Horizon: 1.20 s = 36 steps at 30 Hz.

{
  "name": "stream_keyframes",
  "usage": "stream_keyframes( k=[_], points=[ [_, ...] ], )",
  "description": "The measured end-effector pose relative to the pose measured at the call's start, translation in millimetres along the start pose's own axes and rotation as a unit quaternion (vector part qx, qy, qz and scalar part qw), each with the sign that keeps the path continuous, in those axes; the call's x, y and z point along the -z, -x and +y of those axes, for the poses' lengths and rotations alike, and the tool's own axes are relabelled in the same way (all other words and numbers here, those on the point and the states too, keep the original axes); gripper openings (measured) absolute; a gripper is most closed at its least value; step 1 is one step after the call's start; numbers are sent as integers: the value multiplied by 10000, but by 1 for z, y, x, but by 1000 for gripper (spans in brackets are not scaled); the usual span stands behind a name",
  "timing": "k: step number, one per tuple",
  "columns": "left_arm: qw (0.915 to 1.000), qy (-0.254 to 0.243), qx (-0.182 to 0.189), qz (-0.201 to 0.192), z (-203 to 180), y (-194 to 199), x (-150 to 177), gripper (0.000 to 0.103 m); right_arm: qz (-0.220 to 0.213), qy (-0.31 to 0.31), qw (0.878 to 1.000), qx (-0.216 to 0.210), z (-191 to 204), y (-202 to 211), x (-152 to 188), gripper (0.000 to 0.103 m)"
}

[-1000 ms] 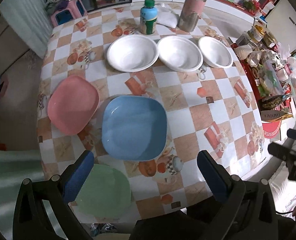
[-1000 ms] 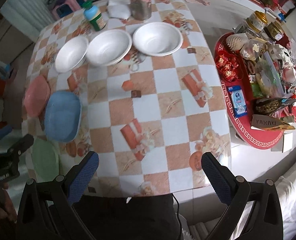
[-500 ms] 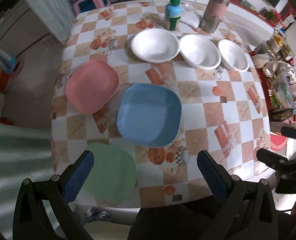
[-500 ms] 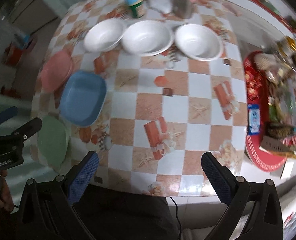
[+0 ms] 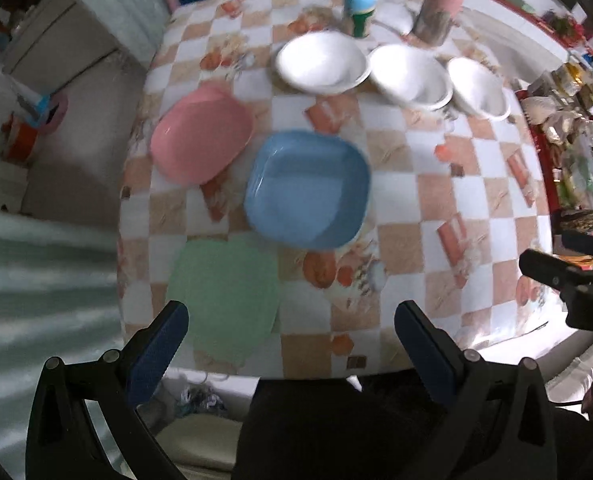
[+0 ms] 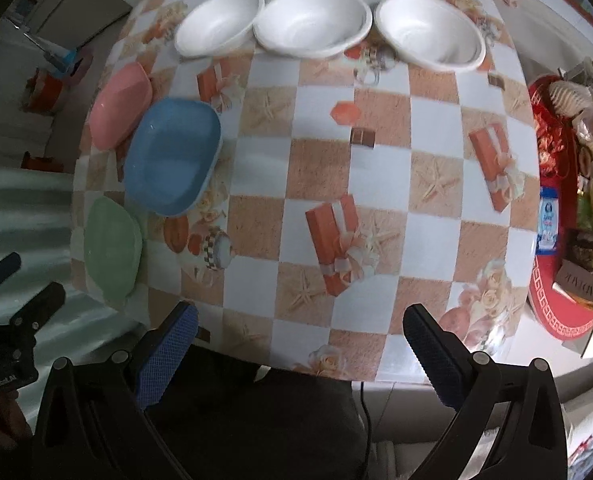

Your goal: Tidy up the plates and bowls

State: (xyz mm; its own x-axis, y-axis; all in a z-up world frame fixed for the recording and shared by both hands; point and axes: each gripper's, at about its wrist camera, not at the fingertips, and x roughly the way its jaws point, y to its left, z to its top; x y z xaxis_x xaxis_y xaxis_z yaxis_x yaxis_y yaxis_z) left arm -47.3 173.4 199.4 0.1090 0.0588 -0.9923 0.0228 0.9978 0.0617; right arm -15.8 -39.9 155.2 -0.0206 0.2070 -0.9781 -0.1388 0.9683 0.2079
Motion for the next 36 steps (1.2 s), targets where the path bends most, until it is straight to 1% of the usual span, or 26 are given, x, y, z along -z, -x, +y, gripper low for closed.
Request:
stream_keyframes(
  k=[2,4,6,7,9,11,13,15,19,21,25,28,36],
  points=[
    [9998,-135,143,-17,-3,-1,-7,103,-275,-16,9996,32,-1,15,-5,103],
    [9994,-271,203,38,-4,-4,-13,103,-330,-188,9993,1,-6,21,-7,103],
    [9991,-338,241,103,1,-7,-17,103,-137,-486,9980,-382,-13,13,-8,103],
    [9990,-351,242,117,6,-9,-19,103,-29,-620,9969,-476,-16,9,-8,103],
    [9992,-306,237,105,18,-10,-21,103,147,-953,9940,-510,-20,0,-6,103],
    [9994,-228,250,103,33,-13,-21,103,151,-1139,9918,-564,-17,-2,-7,103],
    [9993,-220,258,140,44,-17,-17,103,73,-1084,9931,-447,-8,0,-8,103],
    [9990,-282,298,168,51,-20,-12,103,99,-973,9947,-311,3,-2,-9,103],
    [9987,-365,326,153,65,-23,-7,103,387,-884,9953,-107,22,-14,-8,103],
    [9989,-323,323,141,71,-21,-8,103,526,-831,9951,78,30,-18,-9,103],
    [9987,-121,497,52,88,-17,-11,103,730,-774,9936,370,39,-19,-11,103],
    [9982,12,605,24,98,-18,-14,103,802,-782,9926,471,43,-17,-14,103],
    [9969,208,763,39,105,-24,-19,103,737,-674,9932,605,53,-11,-22,103]
  ],
)
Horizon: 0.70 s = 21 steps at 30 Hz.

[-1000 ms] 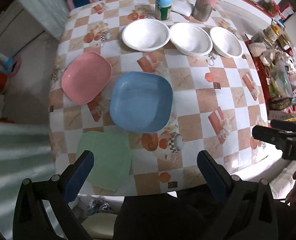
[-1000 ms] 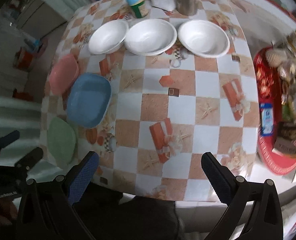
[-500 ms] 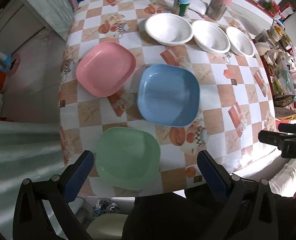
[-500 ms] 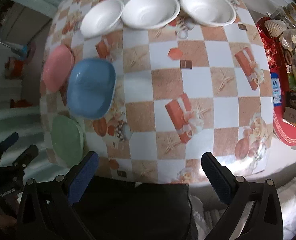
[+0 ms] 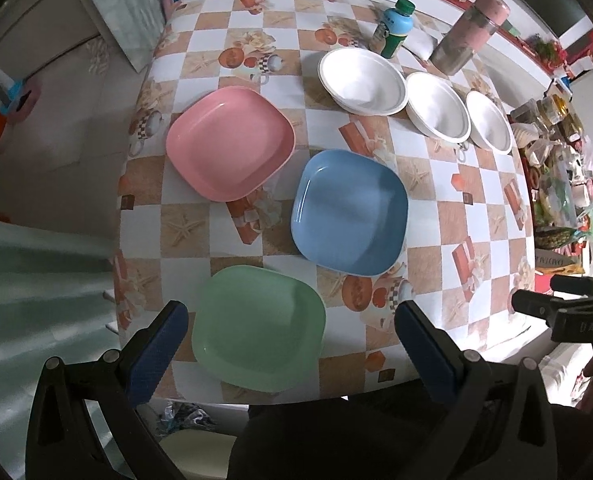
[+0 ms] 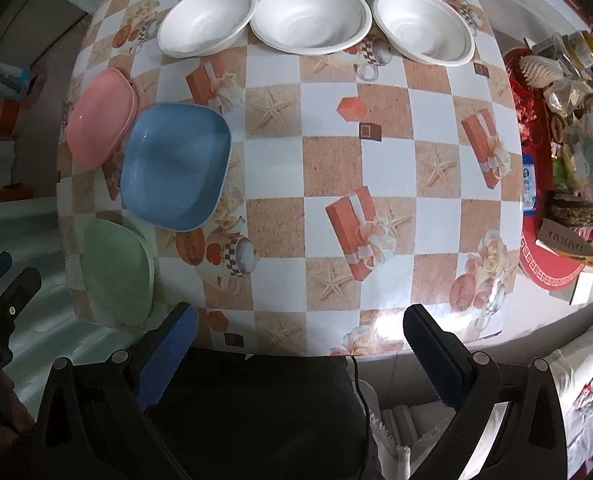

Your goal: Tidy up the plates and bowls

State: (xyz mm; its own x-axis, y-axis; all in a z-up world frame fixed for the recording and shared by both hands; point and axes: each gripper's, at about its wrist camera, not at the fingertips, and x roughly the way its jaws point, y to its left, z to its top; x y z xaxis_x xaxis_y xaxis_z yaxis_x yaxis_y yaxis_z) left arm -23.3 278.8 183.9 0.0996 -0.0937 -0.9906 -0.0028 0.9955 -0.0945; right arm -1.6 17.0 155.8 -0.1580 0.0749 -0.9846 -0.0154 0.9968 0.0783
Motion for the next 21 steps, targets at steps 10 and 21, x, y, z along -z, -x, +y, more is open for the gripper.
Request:
stream_keyframes(
  k=[10,21],
  points=[
    [9999,-24,-114,28,0,-3,5,103,90,-87,9999,-18,-6,-4,0,103],
    [9996,106,-240,42,8,0,21,103,17,155,9996,-252,9,-9,5,103]
  ],
)
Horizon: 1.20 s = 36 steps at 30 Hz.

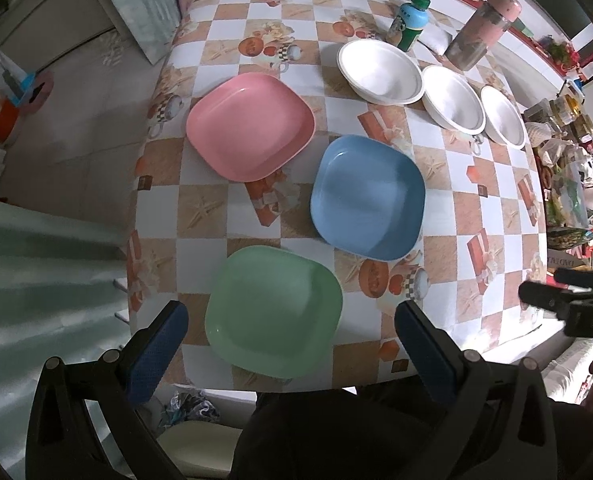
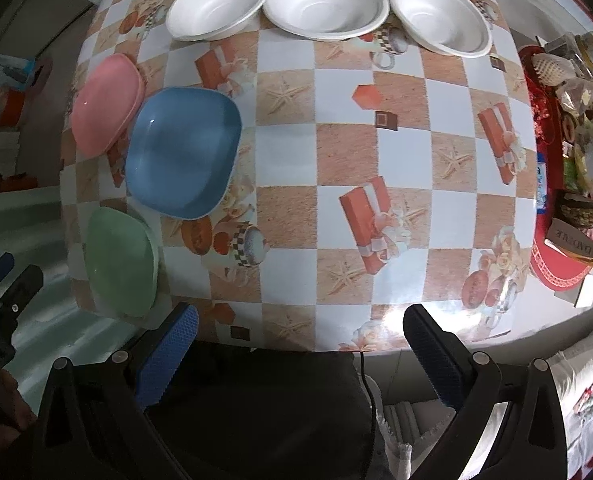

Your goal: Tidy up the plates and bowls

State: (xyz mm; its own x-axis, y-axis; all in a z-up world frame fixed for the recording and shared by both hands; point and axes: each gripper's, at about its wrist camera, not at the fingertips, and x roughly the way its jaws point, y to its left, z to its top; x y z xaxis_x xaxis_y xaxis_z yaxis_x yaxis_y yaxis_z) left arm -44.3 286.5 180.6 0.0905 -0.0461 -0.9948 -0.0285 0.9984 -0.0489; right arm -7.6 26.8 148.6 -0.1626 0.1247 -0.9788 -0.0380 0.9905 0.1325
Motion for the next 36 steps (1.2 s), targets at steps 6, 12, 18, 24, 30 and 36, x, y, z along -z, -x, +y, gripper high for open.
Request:
stream_keyframes(
  k=[6,12,18,24,30,36],
  points=[
    [10000,10,-21,14,0,0,6,103,-852,675,9941,-50,26,26,1,103],
    [10000,2,-50,34,-2,-1,8,103,-727,933,9928,-165,36,22,3,103],
    [9999,-46,47,-86,-2,-5,4,103,-432,936,9947,34,36,8,3,103],
    [9999,101,78,-37,8,-32,-11,103,-984,1124,9888,51,53,6,-14,103],
    [9999,60,31,144,12,-57,-26,96,-1134,1067,9865,-501,60,-7,-26,103],
    [9990,-289,258,216,-4,-79,-48,94,-806,667,9930,-557,62,-36,-41,103]
  ],
)
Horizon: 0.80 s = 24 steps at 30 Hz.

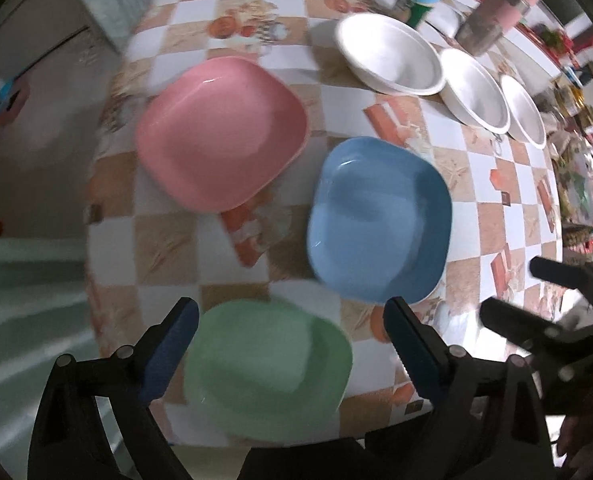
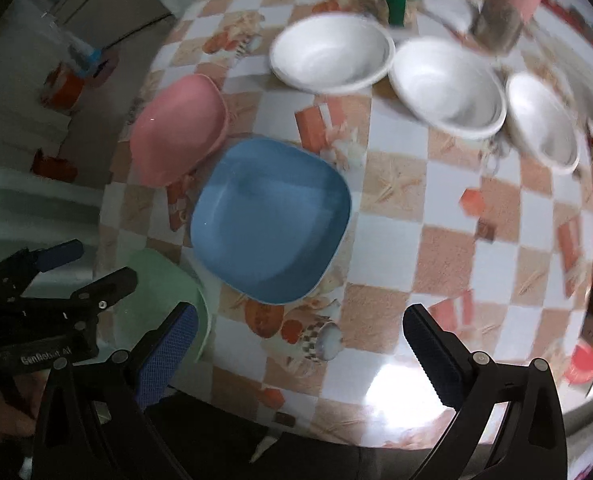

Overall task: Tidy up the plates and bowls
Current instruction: 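Lower the left tool toward the rim of the blue plate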

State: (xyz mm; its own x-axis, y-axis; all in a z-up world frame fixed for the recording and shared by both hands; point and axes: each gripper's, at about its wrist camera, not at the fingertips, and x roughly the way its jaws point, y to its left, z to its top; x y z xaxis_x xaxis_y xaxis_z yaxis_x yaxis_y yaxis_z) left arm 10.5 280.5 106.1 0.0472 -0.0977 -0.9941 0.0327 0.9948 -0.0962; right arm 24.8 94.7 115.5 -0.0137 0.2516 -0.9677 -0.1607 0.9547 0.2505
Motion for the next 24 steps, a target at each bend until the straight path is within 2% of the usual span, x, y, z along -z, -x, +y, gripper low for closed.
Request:
stream_keyframes(
  k=[6,10,14,16,20,22,24],
  points=[
    [9986,-252,143,432,-8,-36,-14,77,220,-442,9988,-10,-7,-21,-4,103],
    [9979,-284,178,554,-8,-52,-19,77,199,-595,9980,98,-15,-17,2,103],
    [9965,-261,417,670,-19,-62,-25,77,195,-934,9954,100,-36,-6,20,103],
    [9946,-320,688,715,-37,-63,-25,78,244,-1065,9939,168,-46,-2,31,103],
    [9868,-880,1217,610,-77,-53,-16,78,203,-1283,9910,308,-66,7,41,103],
    [9875,-963,1139,515,-84,-48,-13,79,131,-1396,9896,333,-74,12,41,103],
    [9900,-842,993,538,-79,-49,-14,79,67,-1435,9890,355,-81,16,39,103]
  ],
)
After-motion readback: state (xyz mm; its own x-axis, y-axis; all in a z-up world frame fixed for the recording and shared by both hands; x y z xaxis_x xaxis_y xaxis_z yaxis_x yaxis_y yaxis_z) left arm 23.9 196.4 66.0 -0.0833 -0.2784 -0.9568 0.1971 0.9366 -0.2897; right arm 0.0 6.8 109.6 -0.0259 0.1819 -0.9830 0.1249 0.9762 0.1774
